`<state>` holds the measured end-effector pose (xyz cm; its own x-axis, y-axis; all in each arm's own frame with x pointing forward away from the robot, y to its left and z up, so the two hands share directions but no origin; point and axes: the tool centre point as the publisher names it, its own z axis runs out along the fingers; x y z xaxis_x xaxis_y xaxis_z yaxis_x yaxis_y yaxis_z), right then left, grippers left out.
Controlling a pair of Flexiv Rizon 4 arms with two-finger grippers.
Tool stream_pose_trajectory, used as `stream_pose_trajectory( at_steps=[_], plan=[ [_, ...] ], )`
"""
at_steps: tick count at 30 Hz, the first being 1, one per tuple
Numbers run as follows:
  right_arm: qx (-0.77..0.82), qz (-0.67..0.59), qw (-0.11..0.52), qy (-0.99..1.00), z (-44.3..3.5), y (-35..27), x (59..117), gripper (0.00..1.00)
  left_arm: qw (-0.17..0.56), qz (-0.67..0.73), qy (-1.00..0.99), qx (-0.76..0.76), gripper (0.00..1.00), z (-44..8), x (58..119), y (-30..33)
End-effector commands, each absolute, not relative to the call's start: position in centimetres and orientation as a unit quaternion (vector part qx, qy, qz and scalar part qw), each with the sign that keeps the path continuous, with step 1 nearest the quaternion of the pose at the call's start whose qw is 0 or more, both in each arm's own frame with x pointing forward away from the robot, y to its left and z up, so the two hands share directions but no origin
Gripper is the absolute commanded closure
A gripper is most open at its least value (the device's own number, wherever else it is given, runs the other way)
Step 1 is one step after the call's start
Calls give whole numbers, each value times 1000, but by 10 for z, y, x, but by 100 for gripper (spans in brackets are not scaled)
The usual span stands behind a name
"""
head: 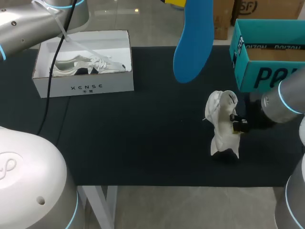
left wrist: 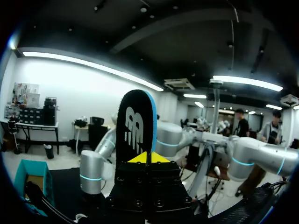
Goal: Take the shoe out of the shoebox, open the shoe tongue, remove and reinsert the insole, then place the shoe into the shoebox
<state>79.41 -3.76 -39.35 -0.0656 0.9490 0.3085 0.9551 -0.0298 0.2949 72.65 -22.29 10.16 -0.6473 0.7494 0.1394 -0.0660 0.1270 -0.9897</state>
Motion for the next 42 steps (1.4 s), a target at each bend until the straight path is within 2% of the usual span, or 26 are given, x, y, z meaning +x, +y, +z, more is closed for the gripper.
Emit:
stream_pose_trajectory(
  at_steps=[1, 10, 12, 13, 14, 29, 32, 35, 42],
  plan=[
    [-689, -227, -22, -687, -376, -35, 788, 0, 334, 609, -673, -254, 100, 101, 726, -223],
    [-663, -264, -66, -697, -310, -48, 776, 0, 334, 609, -673, -254, 100, 101, 726, -223],
    [-647, -276, -43, -710, -298, -50, 776, 0, 334, 609, -673, -254, 100, 101, 726, -223],
    [-629, -283, -12, -723, -293, -49, 776, 0, 334, 609, -673, -254, 100, 101, 726, -223],
    [-613, -326, 63, -717, -287, -48, 776, 0, 334, 609, -673, -254, 100, 101, 726, -223],
    [-613, -326, 63, -717, -287, -48, 776, 0, 334, 609, -673, -254, 100, 101, 726, -223],
    [-596, -377, 132, -697, -278, -52, 773, 0, 334, 609, -673, -254, 100, 101, 726, -223],
    [-579, -396, 168, -693, -275, -51, 775, 0, 334, 609, -673, -254, 100, 101, 726, -223],
    [-522, -451, 299, -660, -270, -56, 785, 0, 334, 609, -673, -254, 100, 101, 726, -223]
  ],
)
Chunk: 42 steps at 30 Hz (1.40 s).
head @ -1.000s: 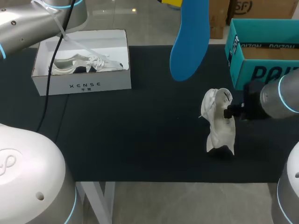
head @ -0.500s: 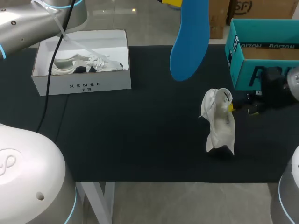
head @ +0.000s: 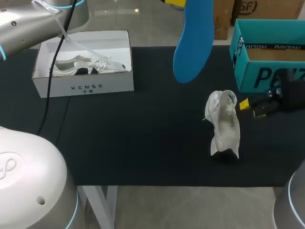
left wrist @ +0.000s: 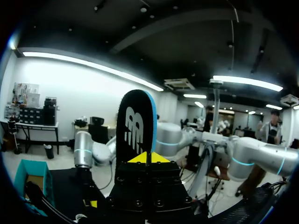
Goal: Take the shoe out of the shoebox, open the shoe tongue, remove and reinsert the insole, then place the shoe into the shoebox
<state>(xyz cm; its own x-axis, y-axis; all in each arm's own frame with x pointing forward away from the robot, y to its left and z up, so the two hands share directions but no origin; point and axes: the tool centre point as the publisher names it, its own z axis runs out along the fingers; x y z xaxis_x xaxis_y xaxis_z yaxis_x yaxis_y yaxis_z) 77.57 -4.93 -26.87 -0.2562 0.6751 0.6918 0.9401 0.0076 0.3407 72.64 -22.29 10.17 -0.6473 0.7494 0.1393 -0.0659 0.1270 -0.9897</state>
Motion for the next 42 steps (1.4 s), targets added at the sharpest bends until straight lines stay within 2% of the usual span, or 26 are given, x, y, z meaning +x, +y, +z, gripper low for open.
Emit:
stream_pose_trajectory(
  at_steps=[1, 11, 20, 22, 38, 42],
  plan=[
    [-510, -457, 312, -658, -268, -54, 785, 0, 334, 609, -673, -254, 100, 101, 726, -223],
    [-446, -470, 408, -642, -246, -35, 785, 0, 334, 609, -673, -254, 100, 101, 726, -223],
    [-449, -455, 437, -633, -229, -27, 785, 0, 334, 609, -673, -254, 100, 101, 726, -223],
    [-449, -445, 460, -624, -226, -23, 787, 0, 334, 609, -673, -254, 100, 101, 726, -223],
    [-479, -427, 506, -577, -195, -8, 784, 0, 334, 609, -673, -254, 100, 101, 726, -223],
    [-477, -474, 487, -557, -193, -7, 784, 0, 334, 609, -673, -254, 100, 101, 726, -223]
  ],
)
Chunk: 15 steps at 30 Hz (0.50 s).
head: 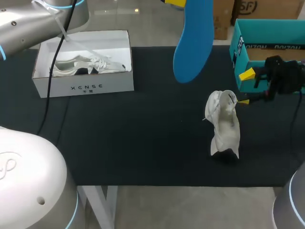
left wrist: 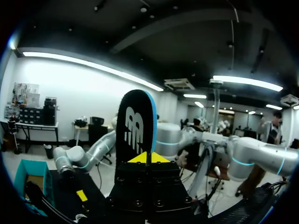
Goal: Take the shoe out of the shoebox, open the shoe tongue, remove and reinsert the insole, then place the shoe into the shoebox
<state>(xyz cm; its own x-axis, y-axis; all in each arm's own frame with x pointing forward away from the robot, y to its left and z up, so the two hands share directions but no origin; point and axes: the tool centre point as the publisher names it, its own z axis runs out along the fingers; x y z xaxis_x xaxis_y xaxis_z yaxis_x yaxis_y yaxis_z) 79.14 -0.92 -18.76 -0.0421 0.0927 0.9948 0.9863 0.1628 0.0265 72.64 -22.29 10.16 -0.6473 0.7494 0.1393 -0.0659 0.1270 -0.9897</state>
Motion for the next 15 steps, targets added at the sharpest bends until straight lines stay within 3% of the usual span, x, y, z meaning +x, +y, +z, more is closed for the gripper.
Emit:
stream_pose_trajectory(
  at_steps=[1, 15],
  plan=[
    [-471, -497, 477, -551, -193, -6, 784, 0, 334, 609, -673, -254, 100, 101, 726, -223],
    [-478, -497, 461, -558, -194, 22, 791, 0, 334, 609, -673, -254, 100, 101, 726, -223]
  ],
)
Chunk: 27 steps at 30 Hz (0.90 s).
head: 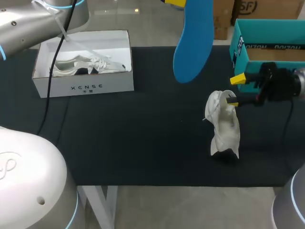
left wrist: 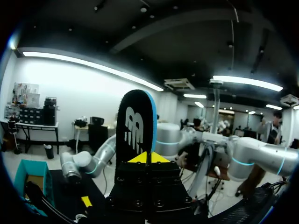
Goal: Take the shoe out of the shoebox, open the shoe tongue, remove and reinsert the insole, then place the shoe into the shoebox
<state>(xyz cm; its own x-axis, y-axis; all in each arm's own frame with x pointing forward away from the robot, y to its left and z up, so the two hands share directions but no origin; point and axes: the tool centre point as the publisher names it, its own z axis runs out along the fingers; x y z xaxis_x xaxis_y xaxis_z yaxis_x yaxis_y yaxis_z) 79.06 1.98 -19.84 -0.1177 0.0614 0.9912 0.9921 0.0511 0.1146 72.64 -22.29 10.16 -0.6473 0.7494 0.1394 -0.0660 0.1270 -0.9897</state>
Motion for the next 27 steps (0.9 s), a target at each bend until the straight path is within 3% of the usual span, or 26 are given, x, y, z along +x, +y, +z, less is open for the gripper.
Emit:
stream_pose_trajectory(
  at_steps=[1, 27],
  plan=[
    [-478, -497, 461, -558, -194, 23, 792, 0, 334, 609, -673, -254, 100, 101, 726, -223],
    [-455, -519, 463, -556, -190, 26, 795, 0, 334, 609, -673, -254, 100, 101, 726, -223]
  ],
)
